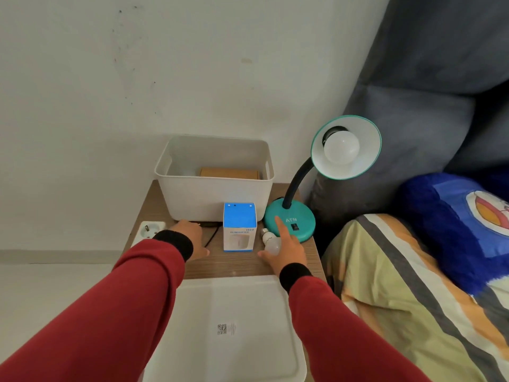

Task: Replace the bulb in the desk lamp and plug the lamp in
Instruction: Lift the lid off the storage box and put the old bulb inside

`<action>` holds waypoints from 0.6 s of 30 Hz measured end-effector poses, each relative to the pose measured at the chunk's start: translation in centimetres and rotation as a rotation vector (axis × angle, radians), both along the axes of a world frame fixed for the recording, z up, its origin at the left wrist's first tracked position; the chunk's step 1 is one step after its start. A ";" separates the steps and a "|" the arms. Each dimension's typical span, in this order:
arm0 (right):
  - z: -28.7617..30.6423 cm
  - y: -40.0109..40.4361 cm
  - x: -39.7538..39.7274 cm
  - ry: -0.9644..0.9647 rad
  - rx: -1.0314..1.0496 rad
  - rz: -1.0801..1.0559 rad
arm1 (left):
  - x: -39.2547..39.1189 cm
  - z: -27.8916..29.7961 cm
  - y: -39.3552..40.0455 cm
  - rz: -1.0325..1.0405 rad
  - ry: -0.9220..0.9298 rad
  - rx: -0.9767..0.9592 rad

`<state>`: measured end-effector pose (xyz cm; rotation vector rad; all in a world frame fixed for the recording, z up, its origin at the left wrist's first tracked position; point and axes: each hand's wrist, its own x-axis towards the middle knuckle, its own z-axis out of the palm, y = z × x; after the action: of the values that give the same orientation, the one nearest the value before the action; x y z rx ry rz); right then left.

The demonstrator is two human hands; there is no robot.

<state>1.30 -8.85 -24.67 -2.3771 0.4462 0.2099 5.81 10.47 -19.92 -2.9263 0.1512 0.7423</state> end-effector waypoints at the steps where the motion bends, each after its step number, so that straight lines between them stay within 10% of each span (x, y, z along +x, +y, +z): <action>1: 0.3 0.2 -0.1 -0.020 0.018 -0.023 | -0.1 0.1 0.2 -0.003 0.005 0.008; 18: 19.5 3.3 3.5 -0.417 0.002 0.037 | 1.9 16.7 3.7 -0.006 -0.208 -0.033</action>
<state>4.76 -5.51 -5.12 -2.3456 0.2021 -0.2662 7.67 14.20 -3.25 -3.0081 0.1534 0.4336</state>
